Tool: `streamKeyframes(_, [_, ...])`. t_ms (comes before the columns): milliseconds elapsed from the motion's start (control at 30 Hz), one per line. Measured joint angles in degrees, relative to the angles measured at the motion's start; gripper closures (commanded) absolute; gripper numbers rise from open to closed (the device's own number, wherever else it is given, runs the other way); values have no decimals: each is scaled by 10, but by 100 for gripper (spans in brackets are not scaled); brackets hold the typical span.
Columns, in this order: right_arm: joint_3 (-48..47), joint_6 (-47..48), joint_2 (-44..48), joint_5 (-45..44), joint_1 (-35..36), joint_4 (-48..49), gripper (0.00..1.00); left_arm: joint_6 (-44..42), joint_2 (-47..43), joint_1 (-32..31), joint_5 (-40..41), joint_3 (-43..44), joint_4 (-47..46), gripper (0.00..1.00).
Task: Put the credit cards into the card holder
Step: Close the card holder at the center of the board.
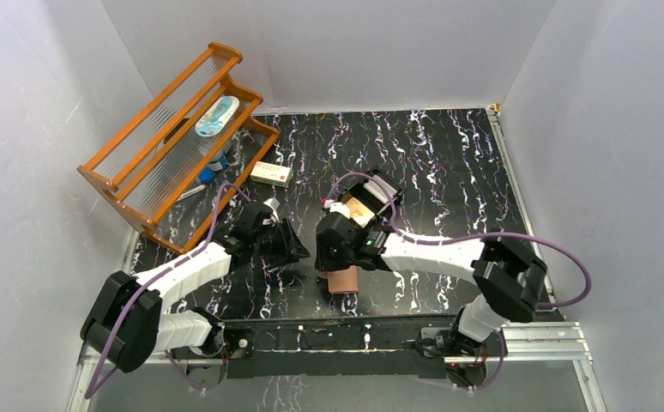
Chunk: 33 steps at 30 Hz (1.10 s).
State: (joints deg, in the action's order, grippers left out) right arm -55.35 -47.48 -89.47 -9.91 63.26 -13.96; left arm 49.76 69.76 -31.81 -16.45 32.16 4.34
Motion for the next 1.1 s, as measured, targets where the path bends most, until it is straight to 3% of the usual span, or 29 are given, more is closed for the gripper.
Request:
streamKeyframes(300, [-49, 2, -56, -27, 18, -51, 68, 1, -3, 3, -14, -4, -6, 59])
streamKeyframes(567, [-71, 4, -73, -50, 30, -72, 99, -1, -10, 5, -16, -6, -9, 59])
streamKeyframes(867, [-71, 8, -69, -66, 32, -77, 100, -4, -10, 5, -20, -6, -9, 60])
streamKeyframes(1100, [-33, 12, -15, -66, 32, -57, 100, -34, 13, 5, -47, 1, -19, 61])
